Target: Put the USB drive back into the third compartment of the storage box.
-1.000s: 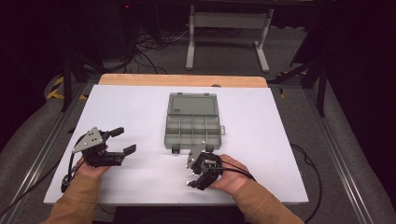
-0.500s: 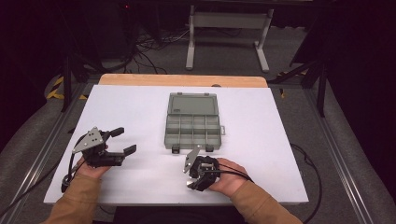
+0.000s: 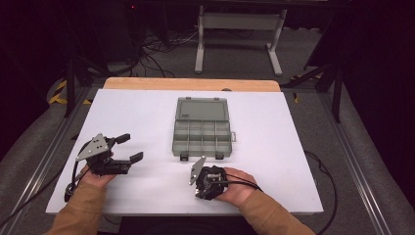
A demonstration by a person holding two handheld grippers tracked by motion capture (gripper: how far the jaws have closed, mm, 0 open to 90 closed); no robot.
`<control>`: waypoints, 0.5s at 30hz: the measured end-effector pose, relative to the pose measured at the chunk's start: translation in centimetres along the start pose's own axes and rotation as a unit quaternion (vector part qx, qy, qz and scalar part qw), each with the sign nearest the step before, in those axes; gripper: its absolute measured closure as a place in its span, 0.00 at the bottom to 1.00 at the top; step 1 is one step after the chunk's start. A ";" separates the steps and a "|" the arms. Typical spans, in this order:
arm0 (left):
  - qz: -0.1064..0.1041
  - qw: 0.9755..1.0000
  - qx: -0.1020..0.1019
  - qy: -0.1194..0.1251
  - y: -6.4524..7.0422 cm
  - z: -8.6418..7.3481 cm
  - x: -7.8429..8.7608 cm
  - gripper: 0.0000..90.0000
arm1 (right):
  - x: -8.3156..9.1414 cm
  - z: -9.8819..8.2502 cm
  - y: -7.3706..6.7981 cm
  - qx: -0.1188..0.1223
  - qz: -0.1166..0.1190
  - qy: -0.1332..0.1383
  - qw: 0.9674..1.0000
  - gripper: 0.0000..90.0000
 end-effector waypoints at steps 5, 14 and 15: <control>-0.001 1.000 0.000 0.002 0.0 0.0 0.0 0.17 | -0.1 0.1 -0.1 0.005 0.001 0.000 1.000 0.87; 0.000 1.000 0.002 0.002 0.1 0.0 0.0 0.17 | 0.0 0.1 0.0 0.004 0.004 0.001 1.000 0.87; -0.001 1.000 0.002 0.002 0.1 0.0 0.0 0.17 | 0.0 0.1 0.0 0.007 0.004 -0.001 1.000 0.87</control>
Point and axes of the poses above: each handheld gripper's, and its own axes: x roughly backward along the jaws, z roughly out of its top, y roughly to its right, the point moved 1 cm from there along -x, roughly forward along the jaws, and after that the axes turned 9 degrees about x, right-handed, at the moved point
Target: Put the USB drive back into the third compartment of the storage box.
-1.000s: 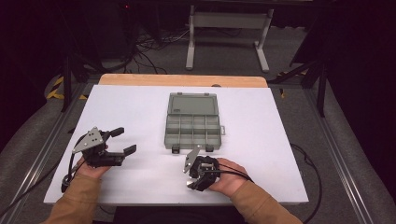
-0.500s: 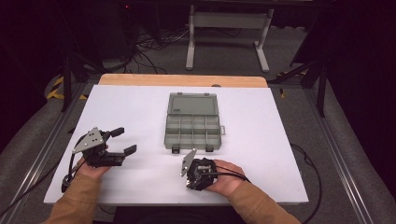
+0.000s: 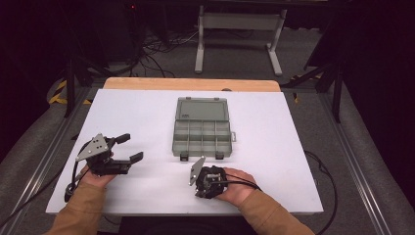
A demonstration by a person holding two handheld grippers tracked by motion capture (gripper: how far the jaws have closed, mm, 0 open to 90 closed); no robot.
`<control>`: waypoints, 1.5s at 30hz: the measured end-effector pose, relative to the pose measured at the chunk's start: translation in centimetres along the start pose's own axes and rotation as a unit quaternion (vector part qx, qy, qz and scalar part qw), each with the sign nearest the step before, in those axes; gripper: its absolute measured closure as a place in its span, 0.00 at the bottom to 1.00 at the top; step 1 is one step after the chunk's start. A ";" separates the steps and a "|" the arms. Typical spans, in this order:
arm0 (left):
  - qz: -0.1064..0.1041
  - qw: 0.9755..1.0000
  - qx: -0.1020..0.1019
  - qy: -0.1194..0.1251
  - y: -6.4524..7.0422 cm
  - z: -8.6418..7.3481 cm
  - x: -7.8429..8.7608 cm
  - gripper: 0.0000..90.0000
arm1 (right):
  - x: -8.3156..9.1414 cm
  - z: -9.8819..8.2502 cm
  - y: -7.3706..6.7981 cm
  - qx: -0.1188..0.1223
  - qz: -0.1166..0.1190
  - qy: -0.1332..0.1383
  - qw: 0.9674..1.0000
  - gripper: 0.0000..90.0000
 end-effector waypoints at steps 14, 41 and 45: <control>0.000 1.000 0.000 0.002 0.0 0.0 0.1 0.17 | 2.1 0.2 1.1 -0.008 -0.011 0.016 1.000 0.87; 0.000 1.000 0.001 0.003 -0.1 0.1 0.1 0.17 | 6.8 0.0 5.9 -0.043 -0.047 0.074 0.995 0.87; 0.000 1.000 0.003 0.002 -0.2 0.0 0.1 0.17 | 7.5 -0.2 6.8 -0.054 -0.053 0.086 0.993 0.87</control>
Point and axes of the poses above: each handheld gripper's, and its own axes: x roughly backward along the jaws, z roughly out of its top, y roughly to its right, the point moved 1 cm from there along -x, roughly forward along the jaws, and after that the axes turned 9 degrees about x, right-handed, at the moved point
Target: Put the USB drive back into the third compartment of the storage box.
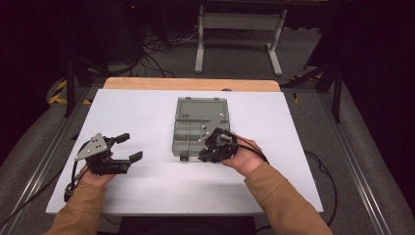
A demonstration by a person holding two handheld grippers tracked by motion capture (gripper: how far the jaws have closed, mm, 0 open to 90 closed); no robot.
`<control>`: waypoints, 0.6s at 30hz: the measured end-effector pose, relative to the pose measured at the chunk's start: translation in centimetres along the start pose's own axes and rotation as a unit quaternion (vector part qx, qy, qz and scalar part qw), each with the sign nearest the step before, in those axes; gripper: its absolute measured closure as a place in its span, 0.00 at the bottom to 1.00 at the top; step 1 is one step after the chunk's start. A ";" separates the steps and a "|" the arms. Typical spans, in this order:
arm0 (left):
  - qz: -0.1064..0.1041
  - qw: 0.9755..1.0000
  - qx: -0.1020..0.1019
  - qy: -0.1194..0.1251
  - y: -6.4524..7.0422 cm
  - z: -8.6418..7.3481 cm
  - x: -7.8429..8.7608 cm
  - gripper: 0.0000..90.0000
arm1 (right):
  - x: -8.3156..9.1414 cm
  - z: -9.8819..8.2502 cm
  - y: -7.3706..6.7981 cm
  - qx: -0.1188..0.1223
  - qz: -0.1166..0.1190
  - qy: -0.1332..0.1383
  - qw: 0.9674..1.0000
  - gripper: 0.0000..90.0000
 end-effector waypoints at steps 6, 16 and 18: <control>-0.003 1.000 0.006 0.002 0.0 0.0 0.1 0.17 | 0.7 -0.1 1.2 -0.017 -0.011 0.008 1.000 0.87; -0.002 1.000 0.006 0.003 0.0 0.0 0.1 0.17 | 1.5 -0.3 2.7 -0.053 -0.041 0.023 0.997 0.87; 0.000 1.000 0.005 0.002 -0.1 0.1 0.1 0.17 | 1.6 -0.3 3.0 -0.058 -0.045 0.024 0.997 0.87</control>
Point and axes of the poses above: each handheld gripper's, and its own axes: x roughly backward along the jaws, z roughly out of its top, y roughly to its right, the point moved 1 cm from there along -x, roughly forward along the jaws, and after that the axes turned 9 degrees about x, right-handed, at the moved point
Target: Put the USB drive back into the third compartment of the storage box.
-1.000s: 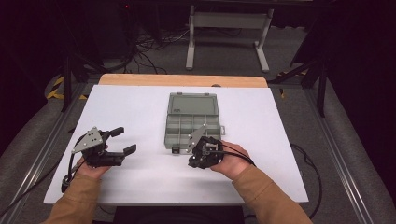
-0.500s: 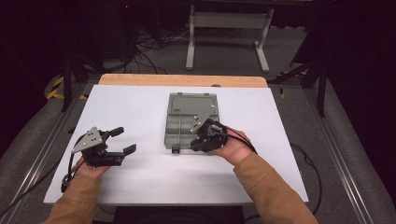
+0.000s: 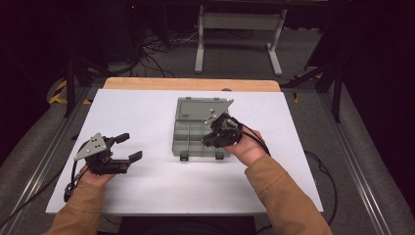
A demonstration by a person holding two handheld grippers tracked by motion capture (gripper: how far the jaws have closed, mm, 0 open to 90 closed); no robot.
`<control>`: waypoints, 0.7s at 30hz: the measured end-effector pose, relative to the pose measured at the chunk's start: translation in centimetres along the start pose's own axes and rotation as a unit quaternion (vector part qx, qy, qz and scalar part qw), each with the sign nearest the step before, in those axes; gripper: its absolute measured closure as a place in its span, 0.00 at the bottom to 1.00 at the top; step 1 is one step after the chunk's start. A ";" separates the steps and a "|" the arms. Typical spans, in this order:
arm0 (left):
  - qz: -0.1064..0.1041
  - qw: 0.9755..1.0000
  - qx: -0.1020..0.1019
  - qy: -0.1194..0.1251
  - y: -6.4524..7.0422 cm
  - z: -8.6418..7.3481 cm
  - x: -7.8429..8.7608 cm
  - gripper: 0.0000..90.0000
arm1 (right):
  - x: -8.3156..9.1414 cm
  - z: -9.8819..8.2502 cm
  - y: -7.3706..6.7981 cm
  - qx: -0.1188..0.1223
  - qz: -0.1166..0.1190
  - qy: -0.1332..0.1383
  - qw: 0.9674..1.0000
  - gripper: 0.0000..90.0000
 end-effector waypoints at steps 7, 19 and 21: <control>-0.002 1.000 0.000 0.000 0.0 0.0 0.0 0.17 | -0.1 -0.1 1.4 -0.022 -0.014 0.006 1.000 0.87; 0.000 1.000 0.000 0.000 0.0 0.0 0.0 0.17 | -0.8 -0.5 3.8 -0.055 -0.038 0.014 0.998 0.87; 0.001 1.000 -0.001 0.000 -0.1 0.0 0.0 0.17 | -0.9 -0.5 4.2 -0.061 -0.042 0.013 0.997 0.87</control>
Point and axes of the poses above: each handheld gripper's, and its own axes: x roughly backward along the jaws, z roughly out of its top, y roughly to its right, the point moved 1 cm from there along -x, roughly forward along the jaws, and after that the axes turned 9 degrees about x, right-handed, at the moved point
